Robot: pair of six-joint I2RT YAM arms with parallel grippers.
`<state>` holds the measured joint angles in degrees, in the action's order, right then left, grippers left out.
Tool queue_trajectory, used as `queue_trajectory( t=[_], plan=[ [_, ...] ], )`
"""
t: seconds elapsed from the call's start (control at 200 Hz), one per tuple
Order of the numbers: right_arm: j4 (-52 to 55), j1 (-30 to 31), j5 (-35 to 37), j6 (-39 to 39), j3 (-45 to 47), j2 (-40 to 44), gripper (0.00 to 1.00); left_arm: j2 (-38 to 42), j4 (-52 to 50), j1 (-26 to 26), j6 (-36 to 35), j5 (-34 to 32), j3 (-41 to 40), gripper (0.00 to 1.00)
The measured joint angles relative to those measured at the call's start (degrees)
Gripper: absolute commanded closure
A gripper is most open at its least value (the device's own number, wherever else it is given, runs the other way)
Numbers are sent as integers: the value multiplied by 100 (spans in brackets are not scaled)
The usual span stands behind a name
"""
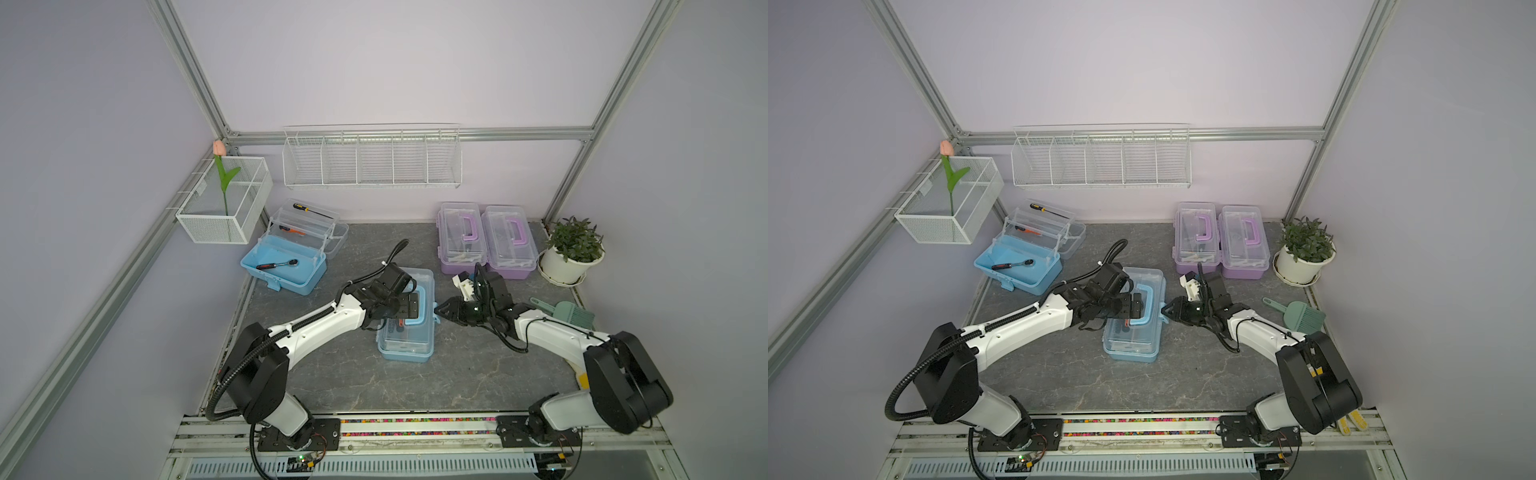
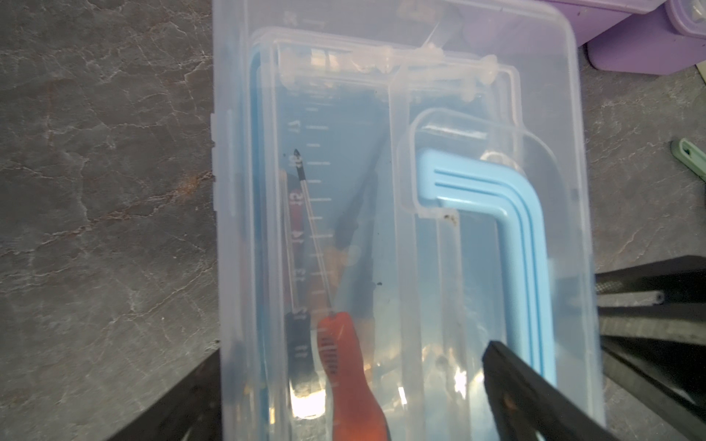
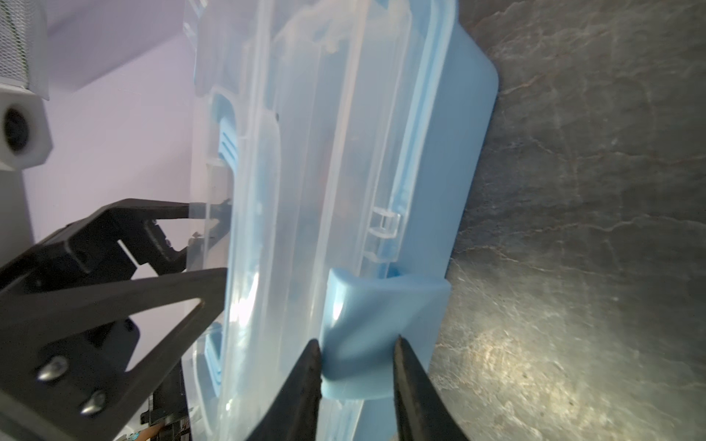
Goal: Close toolboxes
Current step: Fasten the toolbox latch on the toolbox.
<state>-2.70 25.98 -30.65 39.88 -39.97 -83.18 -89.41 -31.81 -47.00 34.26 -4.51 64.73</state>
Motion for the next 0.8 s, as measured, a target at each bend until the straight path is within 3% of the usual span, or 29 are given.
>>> queue_trajectory(
  t=[0.57, 0.8],
  plan=[
    [216, -11, -20, -157, -66, -63, 70, -2, -4, -22, 7, -46, 0, 1],
    [1351, -529, 754, -817, -328, 420, 71, 2, -20, -44, 26, -105, 0, 1]
  ],
)
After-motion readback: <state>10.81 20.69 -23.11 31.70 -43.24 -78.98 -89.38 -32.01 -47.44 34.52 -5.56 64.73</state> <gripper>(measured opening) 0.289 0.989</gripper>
